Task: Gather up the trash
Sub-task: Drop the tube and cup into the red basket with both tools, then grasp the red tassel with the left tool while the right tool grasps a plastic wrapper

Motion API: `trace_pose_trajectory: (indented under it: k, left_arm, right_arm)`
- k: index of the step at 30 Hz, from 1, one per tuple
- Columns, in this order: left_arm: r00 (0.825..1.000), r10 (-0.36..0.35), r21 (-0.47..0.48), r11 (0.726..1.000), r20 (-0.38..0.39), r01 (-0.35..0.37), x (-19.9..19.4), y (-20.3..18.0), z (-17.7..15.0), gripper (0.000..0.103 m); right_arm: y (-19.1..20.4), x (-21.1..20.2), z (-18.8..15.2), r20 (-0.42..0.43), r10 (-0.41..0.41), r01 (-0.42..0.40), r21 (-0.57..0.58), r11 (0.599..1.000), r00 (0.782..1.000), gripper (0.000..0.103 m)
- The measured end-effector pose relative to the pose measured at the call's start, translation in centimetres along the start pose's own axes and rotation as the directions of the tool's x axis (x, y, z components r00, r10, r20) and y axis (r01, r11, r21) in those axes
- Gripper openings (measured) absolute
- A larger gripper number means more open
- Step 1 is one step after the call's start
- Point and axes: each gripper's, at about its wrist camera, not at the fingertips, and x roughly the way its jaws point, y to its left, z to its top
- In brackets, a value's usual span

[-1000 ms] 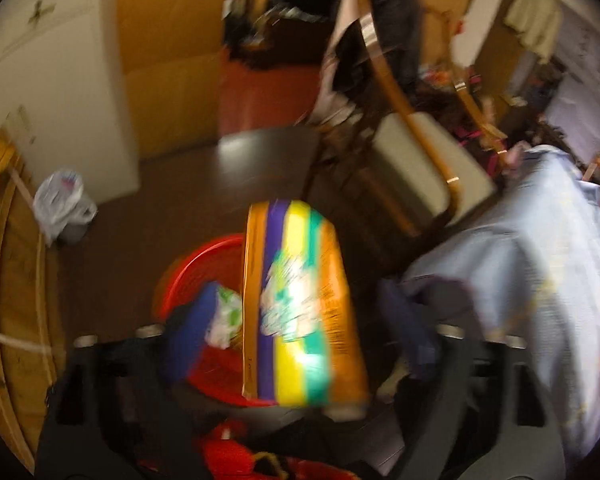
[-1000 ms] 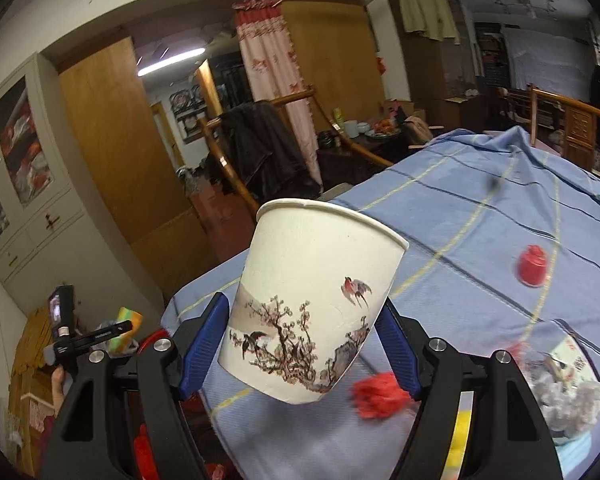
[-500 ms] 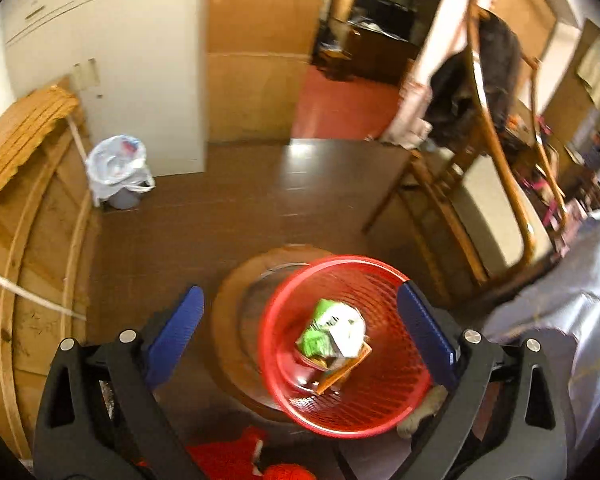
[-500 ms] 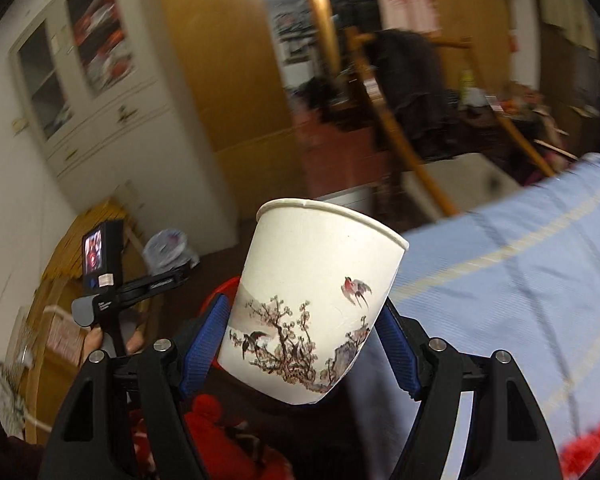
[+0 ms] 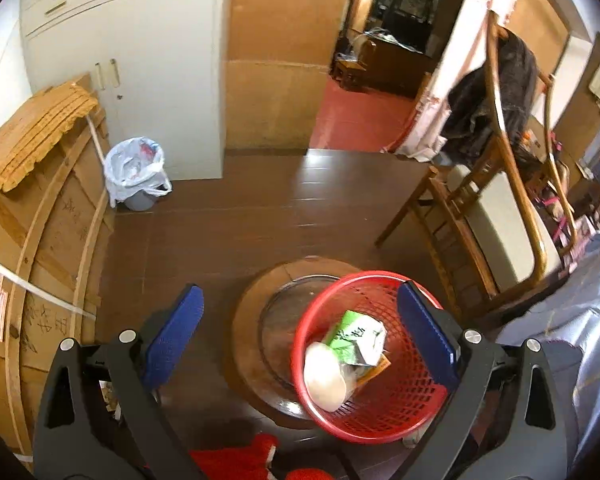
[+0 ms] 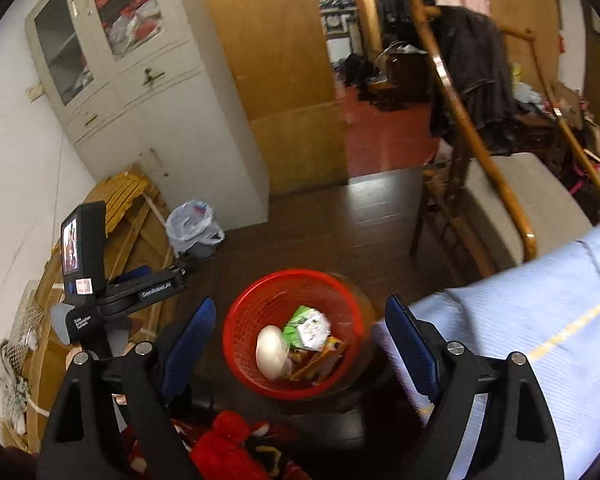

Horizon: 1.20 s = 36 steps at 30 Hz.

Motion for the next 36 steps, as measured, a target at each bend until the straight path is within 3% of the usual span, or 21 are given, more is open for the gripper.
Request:
trace_pose_trajectory:
  k: [9, 12, 15, 20, 23, 30, 34, 36]
  left_arm:
    - [0.992, -0.125, 0.159, 0.980, 0.001, 0.124, -3.1, -7.0, -1.6, 0.094]
    - [0.982, -0.188, 0.235, 0.954, -0.008, 0.184, -4.7, -10.5, -2.7, 0.094]
    - [0.965, -0.259, 0.316, 0.913, -0.041, 0.259, -6.4, -14.4, -4.4, 0.095]
    - [0.925, -0.357, 0.467, 0.801, -0.128, 0.374, -9.1, -22.1, -8.3, 0.095]
    - [0.897, -0.400, 0.551, 0.714, -0.186, 0.432, -10.9, -27.2, -11.1, 0.095]
    - [0.824, -0.468, 0.681, 0.491, -0.320, 0.543, -15.1, -37.6, -17.5, 0.095]
    - [0.808, -0.470, 0.729, 0.401, -0.356, 0.555, -16.1, -42.5, -20.7, 0.095]
    - [0.811, -0.455, 0.743, 0.380, -0.369, 0.551, -16.0, -44.4, -22.1, 0.095]
  right_arm:
    - [-6.1, -8.9, -3.1, 0.123, -0.135, 0.120, 0.123, 0.985, 0.983, 0.087]
    - [-8.1, -12.7, -5.3, 0.165, -0.219, 0.194, 0.157, 0.968, 0.962, 0.089]
    - [-10.3, -16.7, -8.2, 0.186, -0.303, 0.263, 0.210, 0.942, 0.935, 0.090]
    - [-14.9, -23.6, -14.8, 0.170, -0.441, 0.364, 0.350, 0.863, 0.881, 0.090]
    - [-17.4, -27.4, -18.8, 0.143, -0.508, 0.408, 0.432, 0.804, 0.849, 0.090]
    - [-20.1, -33.4, -26.1, 0.110, -0.615, 0.486, 0.511, 0.709, 0.781, 0.090]
    - [-21.9, -36.5, -30.0, 0.120, -0.638, 0.466, 0.584, 0.665, 0.760, 0.090]
    - [-22.5, -37.3, -31.0, 0.129, -0.640, 0.450, 0.607, 0.655, 0.758, 0.091]
